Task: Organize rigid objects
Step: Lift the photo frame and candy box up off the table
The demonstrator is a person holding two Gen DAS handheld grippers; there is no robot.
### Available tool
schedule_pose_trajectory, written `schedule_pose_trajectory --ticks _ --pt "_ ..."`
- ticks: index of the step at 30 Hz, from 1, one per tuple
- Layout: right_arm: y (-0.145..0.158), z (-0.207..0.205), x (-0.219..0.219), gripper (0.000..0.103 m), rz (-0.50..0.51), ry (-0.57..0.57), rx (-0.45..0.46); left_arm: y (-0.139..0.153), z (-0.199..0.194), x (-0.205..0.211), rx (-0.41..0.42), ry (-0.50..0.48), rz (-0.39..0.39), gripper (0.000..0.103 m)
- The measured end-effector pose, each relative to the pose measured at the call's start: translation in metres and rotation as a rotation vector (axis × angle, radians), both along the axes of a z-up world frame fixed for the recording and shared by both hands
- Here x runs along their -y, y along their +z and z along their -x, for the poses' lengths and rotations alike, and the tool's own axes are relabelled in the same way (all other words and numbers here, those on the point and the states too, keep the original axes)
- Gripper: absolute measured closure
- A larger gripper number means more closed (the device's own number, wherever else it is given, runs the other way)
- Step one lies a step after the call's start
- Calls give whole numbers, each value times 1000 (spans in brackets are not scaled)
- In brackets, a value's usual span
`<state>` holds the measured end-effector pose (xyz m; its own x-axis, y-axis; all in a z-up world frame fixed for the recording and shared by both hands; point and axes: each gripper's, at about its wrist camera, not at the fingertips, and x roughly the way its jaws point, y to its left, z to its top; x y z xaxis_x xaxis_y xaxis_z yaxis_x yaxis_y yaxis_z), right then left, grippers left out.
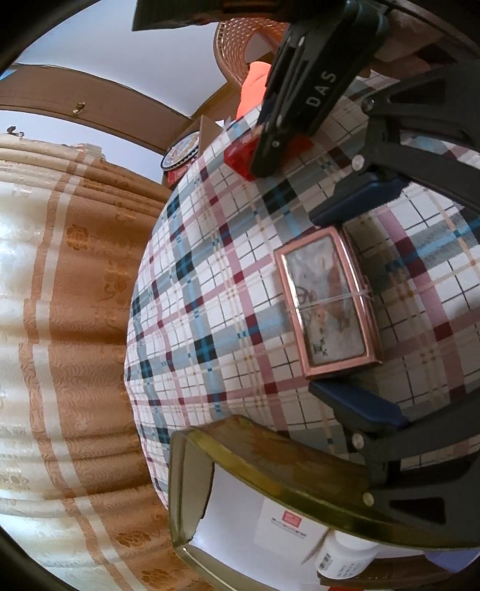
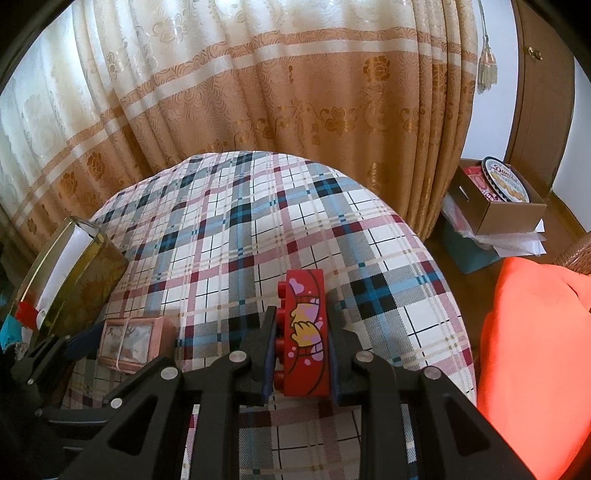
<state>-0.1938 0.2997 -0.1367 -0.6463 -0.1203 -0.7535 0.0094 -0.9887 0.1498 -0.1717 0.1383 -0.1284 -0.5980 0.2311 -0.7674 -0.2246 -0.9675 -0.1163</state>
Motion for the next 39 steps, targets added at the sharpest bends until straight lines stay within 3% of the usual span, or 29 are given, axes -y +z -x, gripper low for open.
schedule_pose_trajectory --ticks 13,39 --pt "1 -1 10 78 -26 34 2 2 -6 6 -21 12 1 19" --pt "13 -12 16 78 -28 63 -81 21 -25 1 -168 18 58 19"
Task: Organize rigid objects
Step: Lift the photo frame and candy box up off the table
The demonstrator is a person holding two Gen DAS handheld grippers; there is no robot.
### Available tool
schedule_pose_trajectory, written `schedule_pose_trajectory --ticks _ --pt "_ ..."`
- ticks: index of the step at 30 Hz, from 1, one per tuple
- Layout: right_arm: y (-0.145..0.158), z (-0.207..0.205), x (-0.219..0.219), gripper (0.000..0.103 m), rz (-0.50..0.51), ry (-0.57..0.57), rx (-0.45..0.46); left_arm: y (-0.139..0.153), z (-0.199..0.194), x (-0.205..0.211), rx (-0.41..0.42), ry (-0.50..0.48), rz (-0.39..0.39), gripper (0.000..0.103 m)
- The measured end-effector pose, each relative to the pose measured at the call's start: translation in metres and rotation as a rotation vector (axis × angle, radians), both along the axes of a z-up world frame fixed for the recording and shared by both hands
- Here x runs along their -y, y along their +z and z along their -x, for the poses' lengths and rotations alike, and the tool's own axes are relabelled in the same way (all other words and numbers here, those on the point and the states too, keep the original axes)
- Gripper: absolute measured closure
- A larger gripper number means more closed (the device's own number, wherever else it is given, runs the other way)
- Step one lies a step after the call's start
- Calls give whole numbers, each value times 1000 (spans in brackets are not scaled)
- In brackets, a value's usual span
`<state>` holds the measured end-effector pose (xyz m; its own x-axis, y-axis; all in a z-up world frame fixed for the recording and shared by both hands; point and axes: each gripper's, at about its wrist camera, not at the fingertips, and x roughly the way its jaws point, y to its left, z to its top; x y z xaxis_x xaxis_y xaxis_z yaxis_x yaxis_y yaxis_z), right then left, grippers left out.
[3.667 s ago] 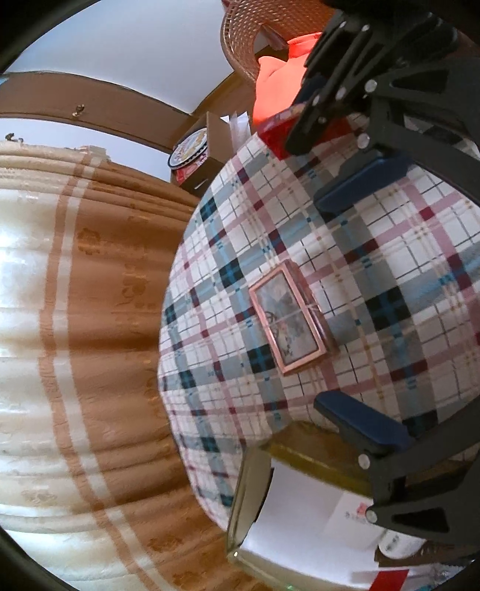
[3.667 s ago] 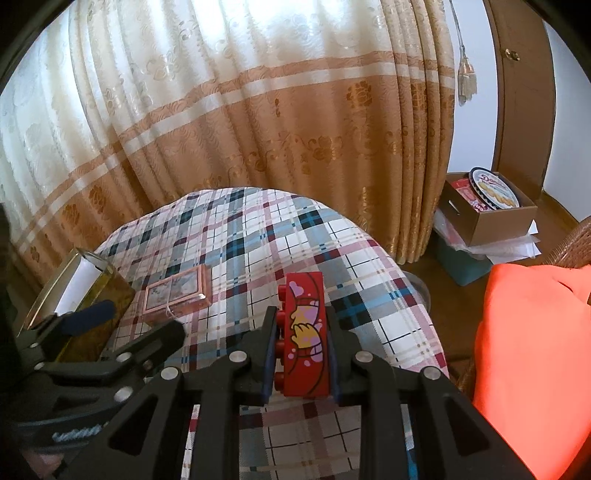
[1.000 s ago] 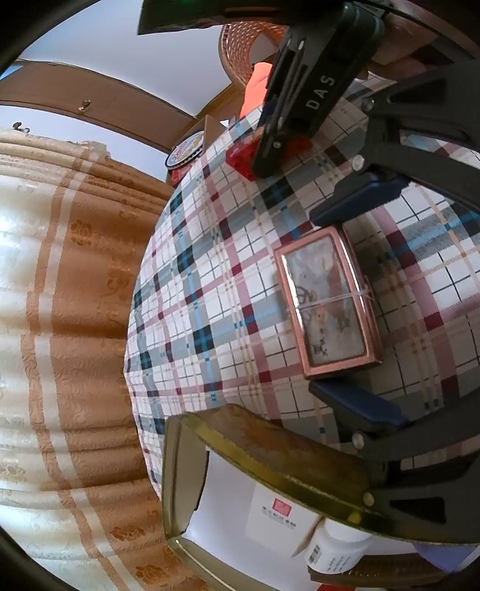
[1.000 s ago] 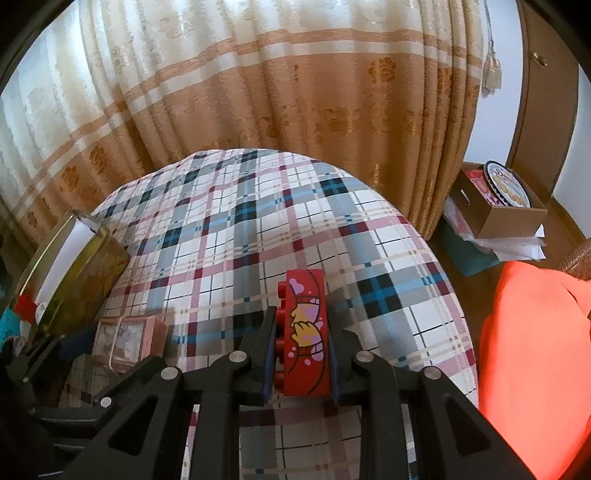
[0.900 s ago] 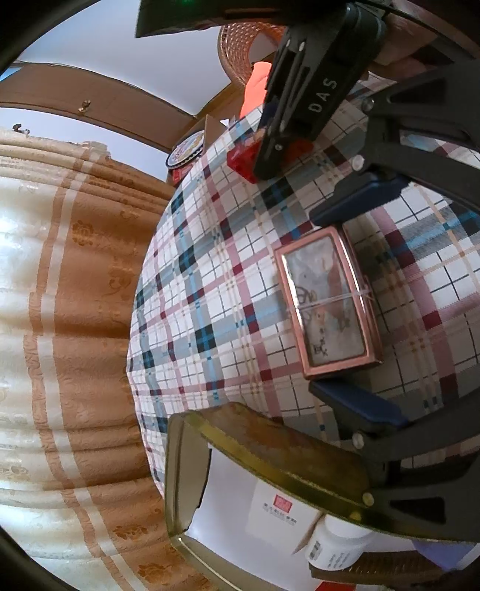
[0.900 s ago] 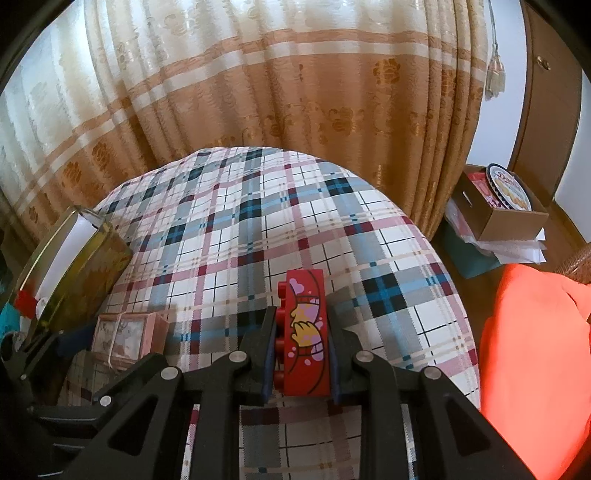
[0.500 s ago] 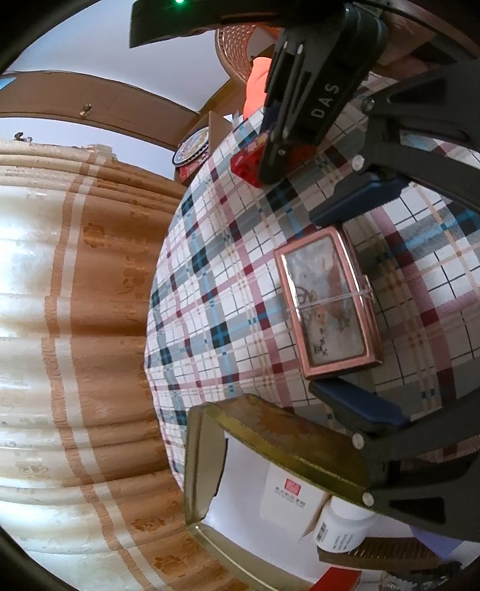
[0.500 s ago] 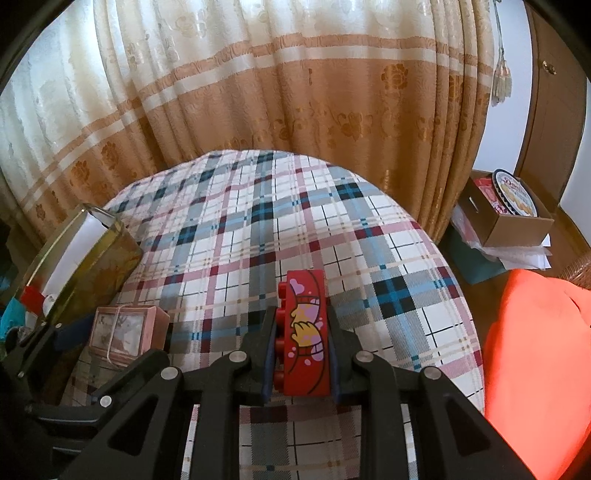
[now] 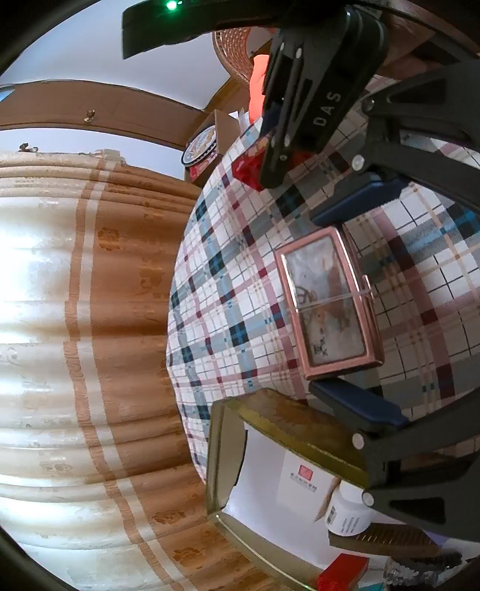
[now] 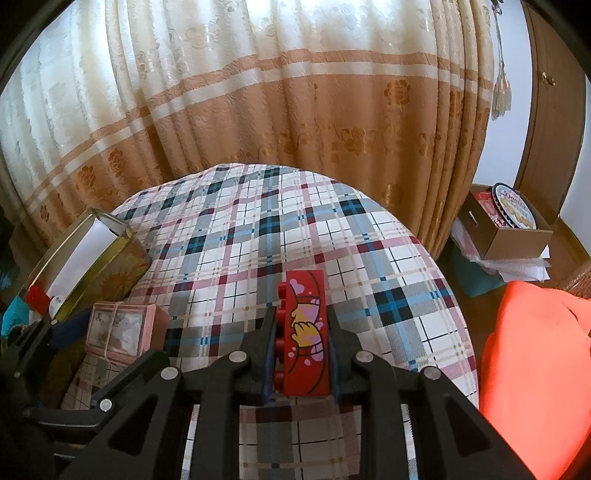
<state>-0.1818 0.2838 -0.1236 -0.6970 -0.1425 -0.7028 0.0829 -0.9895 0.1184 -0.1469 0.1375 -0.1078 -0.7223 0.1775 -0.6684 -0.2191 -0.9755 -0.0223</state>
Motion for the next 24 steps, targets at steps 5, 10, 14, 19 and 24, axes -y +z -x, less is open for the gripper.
schedule_pose_trajectory --ticks 5,10,14,19,24 --pt "3 -4 -1 78 3 3 -25 3 -4 -1 -28 -1 9 19" --pt "5 -6 0 78 3 5 -34 6 -7 -2 -51 -2 12 19" --pt "7 -7 -1 78 6 7 -50 8 -11 -1 -76 3 12 19" --pt "11 -11 1 78 -1 15 -77 12 -18 -1 -114 10 20 19" --pt "15 -16 5 78 -20 22 -107 12 -23 2 -119 14 23 19"
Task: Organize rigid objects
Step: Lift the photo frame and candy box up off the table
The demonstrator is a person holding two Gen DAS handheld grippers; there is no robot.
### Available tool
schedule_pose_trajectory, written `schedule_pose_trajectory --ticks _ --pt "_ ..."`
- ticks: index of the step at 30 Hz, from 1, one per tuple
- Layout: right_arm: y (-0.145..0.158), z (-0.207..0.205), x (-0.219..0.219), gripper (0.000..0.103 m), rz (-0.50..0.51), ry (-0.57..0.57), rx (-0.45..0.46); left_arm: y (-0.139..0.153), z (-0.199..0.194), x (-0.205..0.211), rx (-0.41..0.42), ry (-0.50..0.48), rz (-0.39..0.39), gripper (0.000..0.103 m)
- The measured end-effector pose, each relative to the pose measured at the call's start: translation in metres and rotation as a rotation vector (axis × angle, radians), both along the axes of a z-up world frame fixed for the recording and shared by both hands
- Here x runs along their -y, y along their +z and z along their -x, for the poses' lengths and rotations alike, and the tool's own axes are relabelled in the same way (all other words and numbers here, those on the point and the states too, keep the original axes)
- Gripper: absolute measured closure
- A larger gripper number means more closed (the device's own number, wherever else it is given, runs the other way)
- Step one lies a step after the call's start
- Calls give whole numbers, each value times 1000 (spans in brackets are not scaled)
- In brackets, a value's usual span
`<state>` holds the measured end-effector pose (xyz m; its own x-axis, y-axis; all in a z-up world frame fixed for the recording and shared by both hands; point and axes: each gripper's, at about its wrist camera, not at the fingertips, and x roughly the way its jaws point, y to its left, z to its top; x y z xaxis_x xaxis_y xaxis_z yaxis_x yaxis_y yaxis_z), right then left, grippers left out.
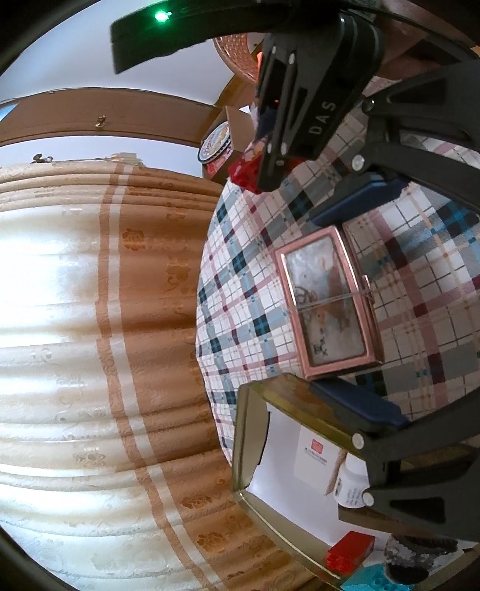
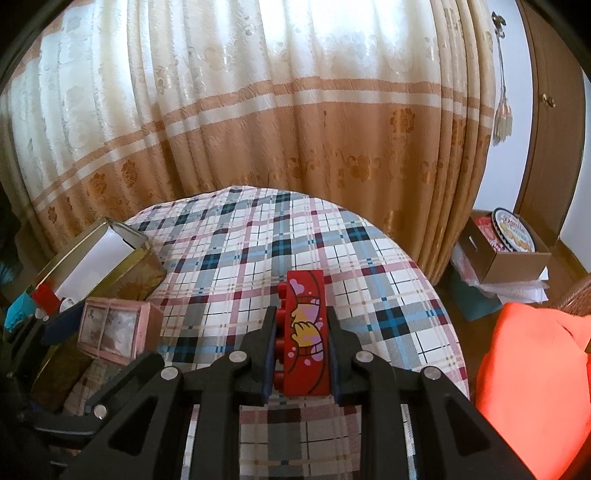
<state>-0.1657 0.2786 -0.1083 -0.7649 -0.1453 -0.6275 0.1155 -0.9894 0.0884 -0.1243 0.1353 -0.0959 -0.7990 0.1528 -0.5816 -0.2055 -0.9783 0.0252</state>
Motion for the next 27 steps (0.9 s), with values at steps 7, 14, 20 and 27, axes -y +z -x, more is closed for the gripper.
schedule_pose_trajectory --ticks 7,14,20,27 --pt "5 -7 6 78 -22 10 -41 0 0 7 6 16 -23 19" --pt "7 -11 11 78 -28 20 -59 1 -1 11 4 29 -29 19" --pt "4 -13 9 78 34 20 -44 1 -4 16 0 45 -32 19" --pt "4 -15 9 78 42 13 -62 2 -5 23 -2 67 -31 19"
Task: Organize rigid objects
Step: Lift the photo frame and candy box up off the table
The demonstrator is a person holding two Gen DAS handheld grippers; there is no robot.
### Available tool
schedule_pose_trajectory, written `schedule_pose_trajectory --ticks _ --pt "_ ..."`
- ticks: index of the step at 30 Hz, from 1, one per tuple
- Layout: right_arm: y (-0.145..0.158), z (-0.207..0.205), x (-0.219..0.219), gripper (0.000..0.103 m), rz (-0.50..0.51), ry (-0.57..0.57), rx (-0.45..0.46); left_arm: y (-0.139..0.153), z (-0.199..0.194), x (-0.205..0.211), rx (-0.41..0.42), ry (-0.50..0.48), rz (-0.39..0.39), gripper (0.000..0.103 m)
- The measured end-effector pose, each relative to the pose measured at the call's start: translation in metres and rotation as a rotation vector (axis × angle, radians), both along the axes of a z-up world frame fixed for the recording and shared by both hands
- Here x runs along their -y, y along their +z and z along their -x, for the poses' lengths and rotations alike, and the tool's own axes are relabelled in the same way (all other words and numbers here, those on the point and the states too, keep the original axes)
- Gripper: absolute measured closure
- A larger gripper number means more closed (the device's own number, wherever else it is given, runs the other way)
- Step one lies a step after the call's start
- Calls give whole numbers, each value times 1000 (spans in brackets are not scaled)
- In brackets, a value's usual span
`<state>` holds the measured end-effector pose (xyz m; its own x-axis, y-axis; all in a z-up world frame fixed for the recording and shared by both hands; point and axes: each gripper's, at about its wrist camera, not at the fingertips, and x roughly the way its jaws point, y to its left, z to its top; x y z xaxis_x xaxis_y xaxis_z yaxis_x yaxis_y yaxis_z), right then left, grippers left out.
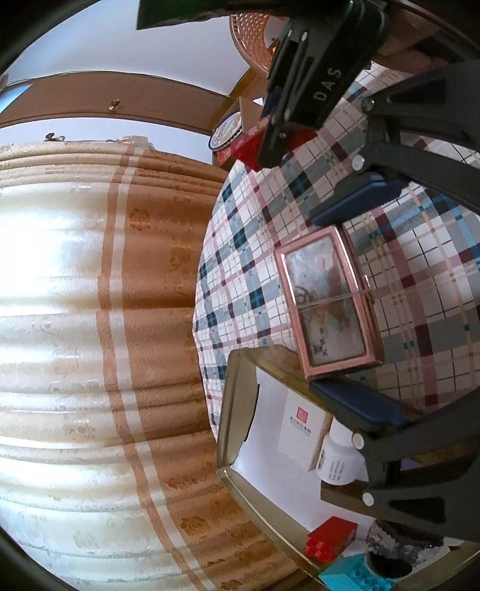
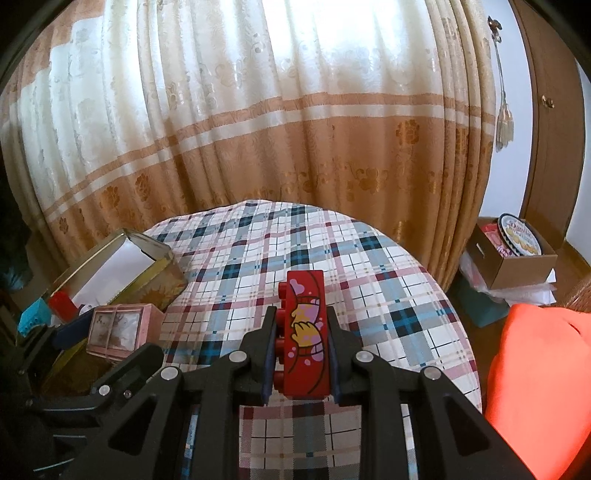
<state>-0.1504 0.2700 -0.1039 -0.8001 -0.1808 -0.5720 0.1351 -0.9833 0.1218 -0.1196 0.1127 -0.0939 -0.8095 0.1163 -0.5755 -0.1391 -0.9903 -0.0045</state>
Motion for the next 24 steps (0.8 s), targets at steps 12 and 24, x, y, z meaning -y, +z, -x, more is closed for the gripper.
schedule_pose_trajectory --ticks 12,24 --pt "8 -11 5 78 -23 6 -62 9 -12 6 -63 28 10 19" --pt "12 -19 13 78 -33 22 -96 14 -19 11 -101 43 9 19"
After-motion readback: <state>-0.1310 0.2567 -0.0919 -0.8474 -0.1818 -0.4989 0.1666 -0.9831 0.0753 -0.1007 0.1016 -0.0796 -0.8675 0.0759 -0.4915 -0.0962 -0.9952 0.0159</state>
